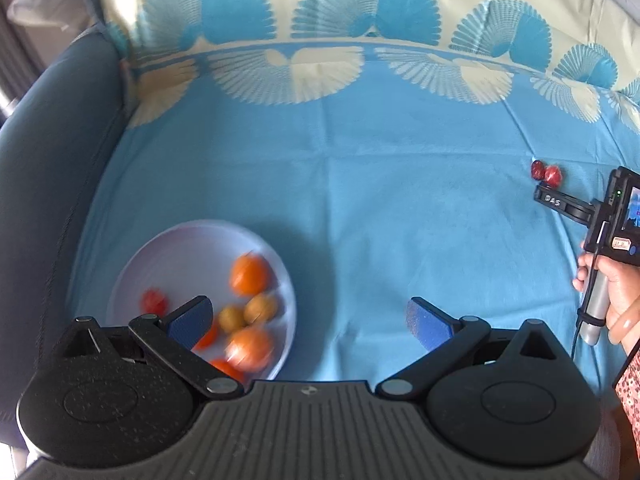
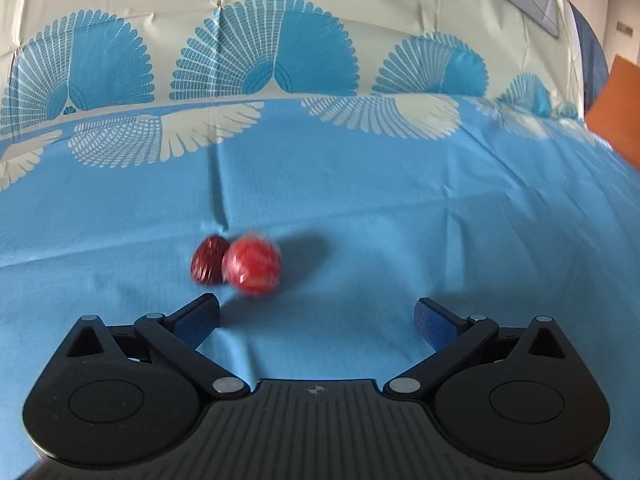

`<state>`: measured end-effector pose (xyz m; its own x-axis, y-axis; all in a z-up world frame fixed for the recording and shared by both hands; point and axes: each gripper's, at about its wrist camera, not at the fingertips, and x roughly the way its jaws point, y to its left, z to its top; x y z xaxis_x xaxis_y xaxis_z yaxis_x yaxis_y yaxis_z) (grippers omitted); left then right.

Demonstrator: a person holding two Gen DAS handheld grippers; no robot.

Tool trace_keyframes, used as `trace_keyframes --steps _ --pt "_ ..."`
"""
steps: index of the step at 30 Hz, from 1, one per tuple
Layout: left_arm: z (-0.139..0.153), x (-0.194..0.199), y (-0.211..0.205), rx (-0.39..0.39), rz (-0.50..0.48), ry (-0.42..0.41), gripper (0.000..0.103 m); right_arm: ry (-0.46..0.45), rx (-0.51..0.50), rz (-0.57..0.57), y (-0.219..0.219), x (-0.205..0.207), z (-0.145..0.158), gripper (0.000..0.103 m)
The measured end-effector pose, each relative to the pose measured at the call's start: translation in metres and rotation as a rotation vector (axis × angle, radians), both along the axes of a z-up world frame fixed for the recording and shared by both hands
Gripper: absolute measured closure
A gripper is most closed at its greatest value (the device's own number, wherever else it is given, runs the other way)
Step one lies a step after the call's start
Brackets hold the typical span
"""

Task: Organize fruits
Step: 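Grasp a red date with left gripper while right gripper grasps a wrapped red fruit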

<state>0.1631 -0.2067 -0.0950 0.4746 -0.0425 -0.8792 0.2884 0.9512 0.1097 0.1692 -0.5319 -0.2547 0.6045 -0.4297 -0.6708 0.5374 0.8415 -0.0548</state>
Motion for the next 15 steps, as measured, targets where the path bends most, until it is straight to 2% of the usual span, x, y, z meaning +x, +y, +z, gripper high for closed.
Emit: trace_keyframes --steps 3,6,12,15 --pt "-0.014 0.016 -0.036 -0.011 -0.046 -0.050 0.000 -0.008 -0.016 0.035 -0.010 0.009 0.000 0.003" --pt "-0.032 0.034 -0.083 -0.031 -0.121 -0.096 0.000 -0.031 -0.022 0.025 -0.025 0.001 0.003 0.013" --pt "-0.072 0.074 -0.189 -0.165 -0.281 -0.077 0.000 -0.051 0.001 -0.005 -0.063 -0.028 0.004 0.012" --pt "-0.089 0.088 -0.236 -0.196 -0.341 -0.080 0.000 -0.061 0.017 0.005 -0.073 -0.036 0.003 0.012"
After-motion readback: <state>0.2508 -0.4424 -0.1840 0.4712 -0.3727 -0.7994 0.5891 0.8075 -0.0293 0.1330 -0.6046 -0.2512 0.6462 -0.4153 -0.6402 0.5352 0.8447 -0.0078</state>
